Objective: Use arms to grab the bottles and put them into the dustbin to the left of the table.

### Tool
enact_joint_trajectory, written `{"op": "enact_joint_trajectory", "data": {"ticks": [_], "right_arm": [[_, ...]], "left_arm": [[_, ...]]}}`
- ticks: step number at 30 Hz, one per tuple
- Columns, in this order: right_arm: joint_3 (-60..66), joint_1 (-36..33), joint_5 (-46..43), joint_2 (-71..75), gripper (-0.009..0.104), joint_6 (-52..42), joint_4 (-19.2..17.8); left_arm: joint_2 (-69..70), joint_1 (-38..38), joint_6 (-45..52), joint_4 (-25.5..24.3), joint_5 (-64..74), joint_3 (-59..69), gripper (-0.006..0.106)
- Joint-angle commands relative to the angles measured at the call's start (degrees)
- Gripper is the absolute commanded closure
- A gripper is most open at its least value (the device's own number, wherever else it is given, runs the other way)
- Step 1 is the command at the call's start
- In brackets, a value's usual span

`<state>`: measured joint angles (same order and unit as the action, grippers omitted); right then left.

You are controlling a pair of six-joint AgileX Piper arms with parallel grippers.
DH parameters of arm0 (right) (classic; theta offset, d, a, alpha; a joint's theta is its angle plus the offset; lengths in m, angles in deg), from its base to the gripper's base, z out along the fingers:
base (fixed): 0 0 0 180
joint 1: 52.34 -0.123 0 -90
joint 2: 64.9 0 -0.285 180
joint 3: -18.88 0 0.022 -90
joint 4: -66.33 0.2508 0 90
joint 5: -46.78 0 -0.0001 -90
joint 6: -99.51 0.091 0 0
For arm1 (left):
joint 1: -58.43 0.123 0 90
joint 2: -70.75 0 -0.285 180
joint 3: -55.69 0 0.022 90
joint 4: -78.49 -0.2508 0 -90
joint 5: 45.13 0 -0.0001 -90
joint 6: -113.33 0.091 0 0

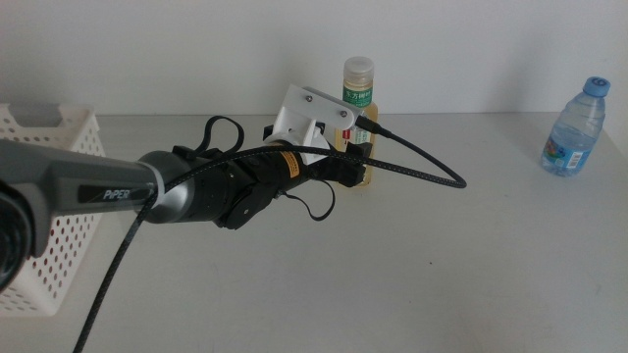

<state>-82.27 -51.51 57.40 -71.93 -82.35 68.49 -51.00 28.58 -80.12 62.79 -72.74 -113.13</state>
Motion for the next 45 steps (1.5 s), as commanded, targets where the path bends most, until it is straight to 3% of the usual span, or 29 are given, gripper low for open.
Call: {"op": "enact_joint_trajectory", "data": {"ticks": [1,16,21,23,30,33,37,40,45], "right_arm": [[-0.53,0.29,-3.94,1.2,0.023,-0.68,-0.52],[-0.53,0.29,-3.94,1.2,0.023,-0.68,-0.52],[-0.53,0.29,-3.94,1.2,0.023,-0.68,-0.52],[-0.53,0.29,-3.94,1.2,0.023,-0.68,-0.52],[-0.53,0.29,-3.94,1.2,0.023,-0.68,-0.52],[-0.53,0.29,-3.94,1.2,0.023,-0.68,-0.52],[-0.53,0.29,-3.94,1.2,0.023,-0.68,-0.52],[-0.53,0.29,-3.94,1.2,0.023,-0.68,-0.52],[-0.53,0.29,-3.94,1.2,0.023,-0.68,-0.52]], "left_arm": [[1.37,-0.39,-1.67,-0.36,-4.58,-3.69,0.007],[-11.74,-0.32,-1.66,-0.35,-4.3,-18.85,0.007],[-14.04,-0.28,-1.71,3.1,-4.25,-22.32,0.009],[-13.98,-0.11,-1.65,3.11,-3.95,-22.43,0.017],[-8.62,0.28,-1.8,-1.66,8.08,-22.43,0.071],[-4.34,0.28,-1.8,-1.56,16.35,-22.43,0.087],[1.87,0.39,-1.8,-1.56,24.86,-22.43,0.1],[6.77,0.49,-1.43,-1.56,32.04,-22.43,0.102],[16.25,6.15,2.89,5.57,51.6,-24.26,0.102]]}}
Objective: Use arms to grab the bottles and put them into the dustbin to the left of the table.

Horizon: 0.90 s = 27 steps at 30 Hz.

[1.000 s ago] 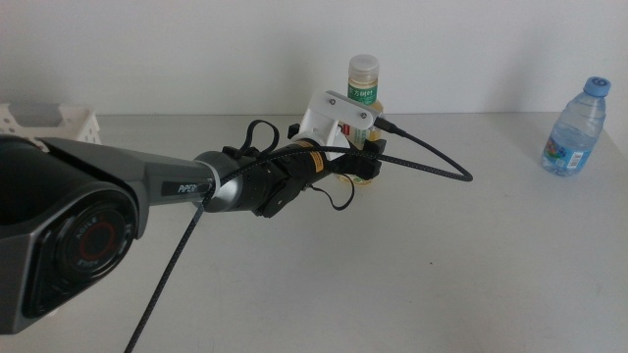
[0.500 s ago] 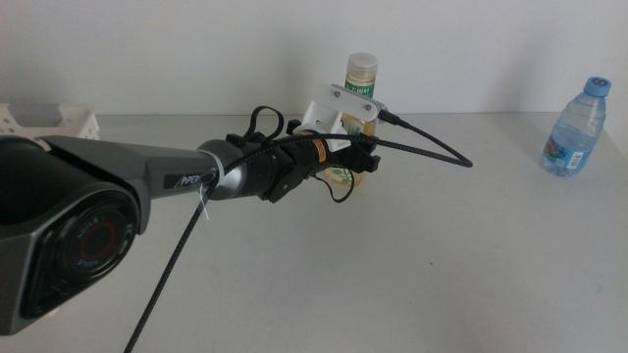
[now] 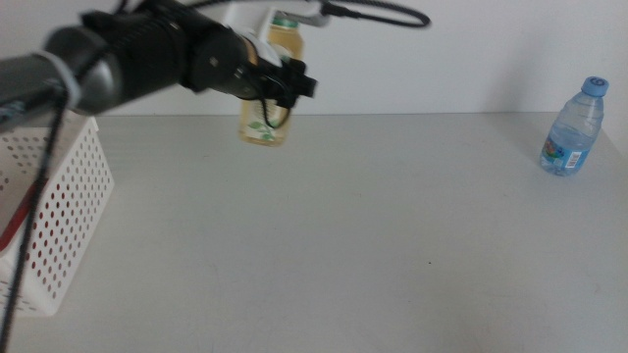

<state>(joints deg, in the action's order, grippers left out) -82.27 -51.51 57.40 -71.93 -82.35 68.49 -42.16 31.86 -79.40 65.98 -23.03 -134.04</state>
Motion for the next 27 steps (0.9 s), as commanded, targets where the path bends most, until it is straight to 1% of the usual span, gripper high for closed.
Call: {"op": "enact_joint_trajectory", "data": {"ticks": [1,4,6,11,16,18,23,27], "right_arm": [[-0.53,0.29,-3.94,1.2,0.023,-0.68,-0.52],[-0.53,0.29,-3.94,1.2,0.023,-0.68,-0.52],[-0.53,0.29,-3.94,1.2,0.023,-0.68,-0.52],[-0.53,0.29,-3.94,1.2,0.023,-0.68,-0.52],[-0.53,0.29,-3.94,1.2,0.023,-0.68,-0.52],[-0.53,0.29,-3.94,1.2,0.023,-0.68,-0.52],[-0.53,0.29,-3.94,1.2,0.023,-0.68,-0.52],[-0.53,0.29,-3.94,1.2,0.023,-0.68,-0.52]], "left_arm": [[8.74,4.36,4.65,4.47,5.23,-3.87,0.102],[12.7,10.37,15.42,12.0,17.8,-5.68,0.102],[14.91,15.03,20.88,14.47,25.79,-6.88,0.102],[17.02,27.39,26.53,14.96,39.53,-9.51,0.102],[15.92,37.09,30.96,16.88,45.61,-9.7,0.102],[14.82,39.83,32.89,17.78,47.94,-9.7,0.102],[11.33,44.77,34.04,17.37,50.46,-9.7,0.102],[7.19,45.74,33.99,17.29,50.61,-9.7,0.102]]}}
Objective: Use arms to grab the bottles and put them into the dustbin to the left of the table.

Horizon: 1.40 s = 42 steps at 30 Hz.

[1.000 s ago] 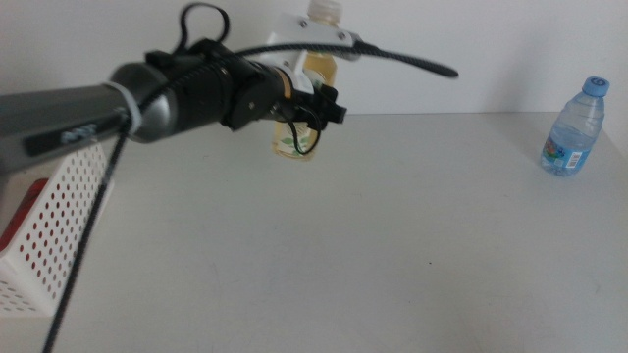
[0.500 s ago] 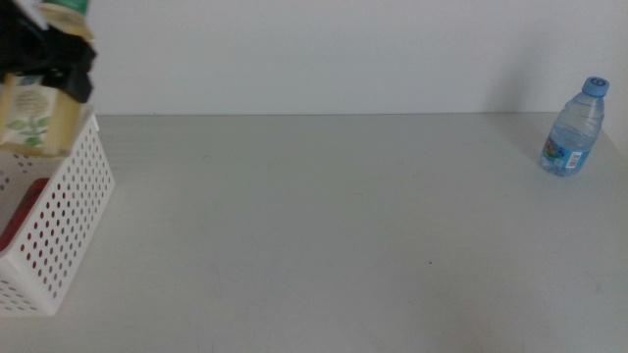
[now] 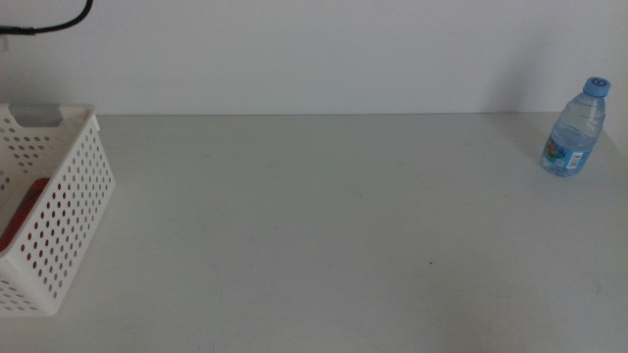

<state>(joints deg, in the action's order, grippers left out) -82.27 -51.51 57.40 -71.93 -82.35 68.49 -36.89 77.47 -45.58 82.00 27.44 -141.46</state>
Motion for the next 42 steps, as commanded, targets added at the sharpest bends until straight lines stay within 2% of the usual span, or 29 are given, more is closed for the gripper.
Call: {"op": "enact_joint_trajectory", "data": {"ticks": [1,8,12,14,17,23,24,30,33,35,42], "right_arm": [[-0.53,0.29,-3.94,1.2,0.023,-0.68,-0.52],[-0.53,0.29,-3.94,1.2,0.023,-0.68,-0.52],[-0.53,0.29,-3.94,1.2,0.023,-0.68,-0.52],[-0.53,0.29,-3.94,1.2,0.023,-0.68,-0.52],[-0.53,0.29,-3.94,1.2,0.023,-0.68,-0.52],[-0.53,0.29,-3.94,1.2,0.023,-0.68,-0.52],[-0.53,0.29,-3.94,1.2,0.023,-0.68,-0.52],[-0.53,0.29,-3.94,1.2,0.023,-0.68,-0.52],[-0.53,0.29,-3.94,1.2,0.023,-0.68,-0.52],[-0.53,0.29,-3.94,1.2,0.023,-0.68,-0.52],[-0.53,0.29,-3.94,1.2,0.023,-0.68,-0.52]], "left_arm": [[0.72,0.12,-0.33,1.34,-0.59,-2.28,0.102],[-6.37,-0.33,-0.68,2.51,-0.02,-2.28,0.101],[-8.6,-0.33,-0.57,3.7,1.39,-2.28,0.093],[-8.97,-0.33,-0.17,4.42,1.59,-2.28,0.084],[-9.1,-0.33,0.25,5.69,1.79,-2.28,0.063],[-8.93,-0.38,-1.32,5.44,3.03,-2.45,0.01],[-8.58,-0.65,-2.72,4.81,3.03,-2.61,0.007],[-3.82,-3.84,-6.01,3.2,2.86,-3.16,0.007],[0.83,-6.81,-6.54,0.13,1.28,-3.6,0.007],[4.06,-9.32,-6.91,-1.37,-0.81,-3.6,0.007],[14.37,-21.84,-9.52,-1.67,-5.14,-3.35,0.007]]}}
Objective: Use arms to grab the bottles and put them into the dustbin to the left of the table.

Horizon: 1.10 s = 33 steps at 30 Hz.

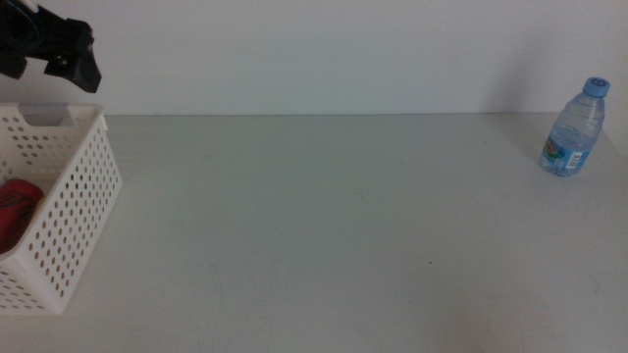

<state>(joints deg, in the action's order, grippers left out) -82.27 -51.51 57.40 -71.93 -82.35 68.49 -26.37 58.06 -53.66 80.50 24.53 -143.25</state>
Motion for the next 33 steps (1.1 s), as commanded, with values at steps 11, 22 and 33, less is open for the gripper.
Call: {"op": "enact_joint_trajectory", "data": {"ticks": [11,22,33], "right_arm": [[-0.53,0.29,-3.94,1.2,0.023,-0.68,-0.52],[-0.53,0.29,-3.94,1.2,0.023,-0.68,-0.52],[-0.53,0.29,-3.94,1.2,0.023,-0.68,-0.52]], "left_arm": [[21.98,-22.9,-4.9,-4.13,-30.97,20.14,0.007],[50.78,-27.47,-17.47,-5.67,-44.0,51.77,0.007],[60.22,-26.89,-17.47,-3.83,-44.49,58.84,0.007]]}}
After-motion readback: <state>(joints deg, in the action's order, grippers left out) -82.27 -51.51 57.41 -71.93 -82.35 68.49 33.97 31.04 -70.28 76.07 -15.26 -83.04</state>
